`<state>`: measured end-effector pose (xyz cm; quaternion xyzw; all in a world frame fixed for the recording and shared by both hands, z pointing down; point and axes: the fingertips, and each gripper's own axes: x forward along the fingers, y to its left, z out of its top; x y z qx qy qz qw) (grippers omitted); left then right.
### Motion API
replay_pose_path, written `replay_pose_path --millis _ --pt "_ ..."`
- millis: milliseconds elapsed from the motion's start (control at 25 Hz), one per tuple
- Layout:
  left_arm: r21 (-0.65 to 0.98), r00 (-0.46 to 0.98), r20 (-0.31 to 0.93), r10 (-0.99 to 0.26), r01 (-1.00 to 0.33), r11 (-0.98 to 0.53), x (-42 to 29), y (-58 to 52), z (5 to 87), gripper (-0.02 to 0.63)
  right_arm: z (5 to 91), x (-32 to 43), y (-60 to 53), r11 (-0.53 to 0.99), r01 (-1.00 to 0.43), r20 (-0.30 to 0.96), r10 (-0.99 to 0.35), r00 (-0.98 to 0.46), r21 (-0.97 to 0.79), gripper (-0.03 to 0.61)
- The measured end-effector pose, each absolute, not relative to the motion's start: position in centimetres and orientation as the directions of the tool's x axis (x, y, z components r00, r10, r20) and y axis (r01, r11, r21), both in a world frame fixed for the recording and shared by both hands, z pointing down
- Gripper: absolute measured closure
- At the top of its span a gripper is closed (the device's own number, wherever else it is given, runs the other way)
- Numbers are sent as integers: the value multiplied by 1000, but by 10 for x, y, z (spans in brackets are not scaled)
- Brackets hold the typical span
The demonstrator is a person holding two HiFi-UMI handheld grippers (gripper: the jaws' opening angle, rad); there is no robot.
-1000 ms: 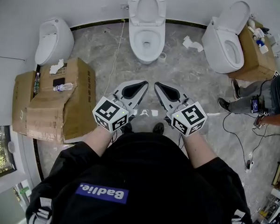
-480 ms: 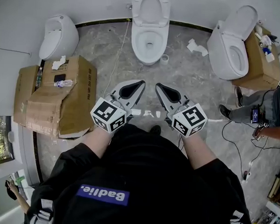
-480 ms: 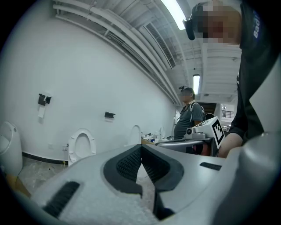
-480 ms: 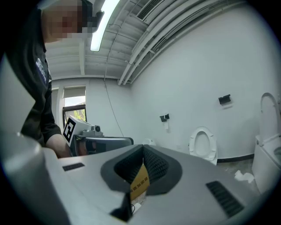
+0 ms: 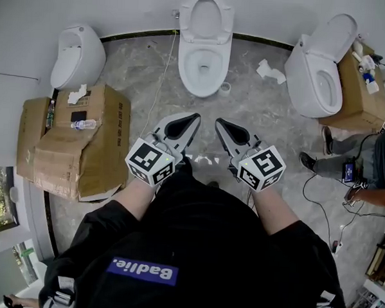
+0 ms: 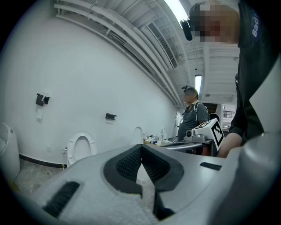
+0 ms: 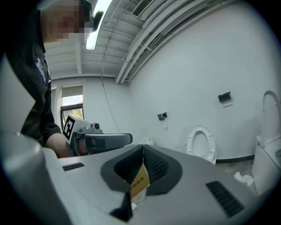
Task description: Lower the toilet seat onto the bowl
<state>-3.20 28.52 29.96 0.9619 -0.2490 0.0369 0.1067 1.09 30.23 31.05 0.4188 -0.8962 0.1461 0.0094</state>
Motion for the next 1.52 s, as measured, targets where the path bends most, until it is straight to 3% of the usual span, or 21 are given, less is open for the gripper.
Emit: replay_pose_path --millis 800,1520 --pt "178 938 94 -333 -345 -922 -62 63 295 597 306 -26 86 504 -832 191 -815 -547 -231 551" --pt "161 845 165 -508 -532 -831 18 -86 318 597 328 64 -67 638 -716 156 -706 -691 -283 549"
